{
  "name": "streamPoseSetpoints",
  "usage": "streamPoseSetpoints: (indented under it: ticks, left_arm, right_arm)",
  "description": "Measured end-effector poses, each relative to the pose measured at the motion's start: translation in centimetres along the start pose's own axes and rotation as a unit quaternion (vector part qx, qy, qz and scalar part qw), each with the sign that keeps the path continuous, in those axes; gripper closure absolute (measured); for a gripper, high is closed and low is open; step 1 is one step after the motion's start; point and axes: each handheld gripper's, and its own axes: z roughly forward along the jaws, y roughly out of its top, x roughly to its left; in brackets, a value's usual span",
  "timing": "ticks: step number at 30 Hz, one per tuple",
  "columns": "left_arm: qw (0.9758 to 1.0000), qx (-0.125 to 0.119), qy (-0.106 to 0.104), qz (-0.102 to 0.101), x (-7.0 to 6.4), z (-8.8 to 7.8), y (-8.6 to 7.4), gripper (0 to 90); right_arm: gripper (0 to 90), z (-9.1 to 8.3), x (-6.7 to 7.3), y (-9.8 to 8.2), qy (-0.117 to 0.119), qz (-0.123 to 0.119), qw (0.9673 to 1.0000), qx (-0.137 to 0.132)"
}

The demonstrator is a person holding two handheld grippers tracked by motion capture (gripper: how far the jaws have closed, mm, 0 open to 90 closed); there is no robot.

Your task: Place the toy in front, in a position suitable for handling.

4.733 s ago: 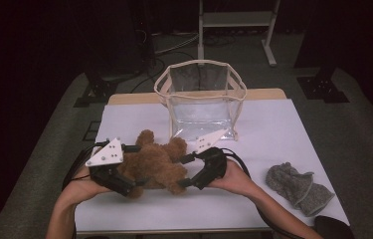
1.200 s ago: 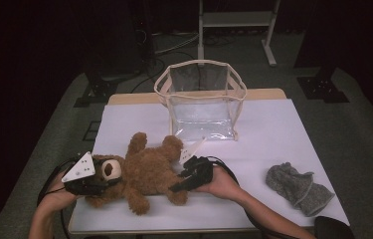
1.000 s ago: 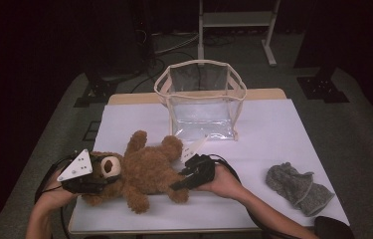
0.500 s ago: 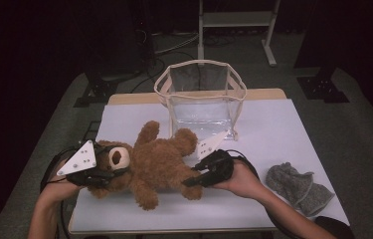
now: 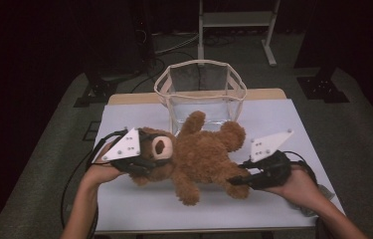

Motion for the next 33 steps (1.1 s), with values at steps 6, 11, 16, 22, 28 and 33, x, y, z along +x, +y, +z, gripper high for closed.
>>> streamPoseSetpoints:
  ticks: [6, 11, 16, 22, 28, 33]
  left_arm:
    - [0.9990, 0.001, -0.044, -0.010, -0.5, 4.9, 0.1, 36.2]
    - [0.9969, 0.016, -0.073, -0.023, -1.2, 8.3, -1.3, 36.1]
    - [0.9930, 0.053, -0.096, -0.044, -2.0, 10.6, -4.1, 35.5]
    - [0.9925, 0.054, -0.093, -0.060, -2.4, 10.0, -5.1, 34.9]
    - [0.9926, 0.058, -0.089, -0.060, -2.5, 9.6, -5.1, 34.6]
    - [0.9922, 0.064, -0.087, -0.062, -2.4, 9.4, -5.0, 34.5]
  right_arm:
    - [68.8, -2.1, 0.1, -3.4, -0.019, 0.031, 0.9992, 0.013]
    - [68.7, -2.1, 0.0, -6.8, -0.023, 0.065, 0.9971, 0.031]
    - [68.6, 0.3, -0.6, -10.0, -0.016, 0.093, 0.9941, 0.054]
    - [64.8, 1.4, -1.2, -11.1, -0.013, 0.107, 0.9935, 0.036]
    - [45.6, 0.4, -1.4, -10.8, -0.003, 0.122, 0.9924, 0.013]
    - [44.1, -0.1, -2.2, -9.5, 0.006, 0.116, 0.9929, -0.027]
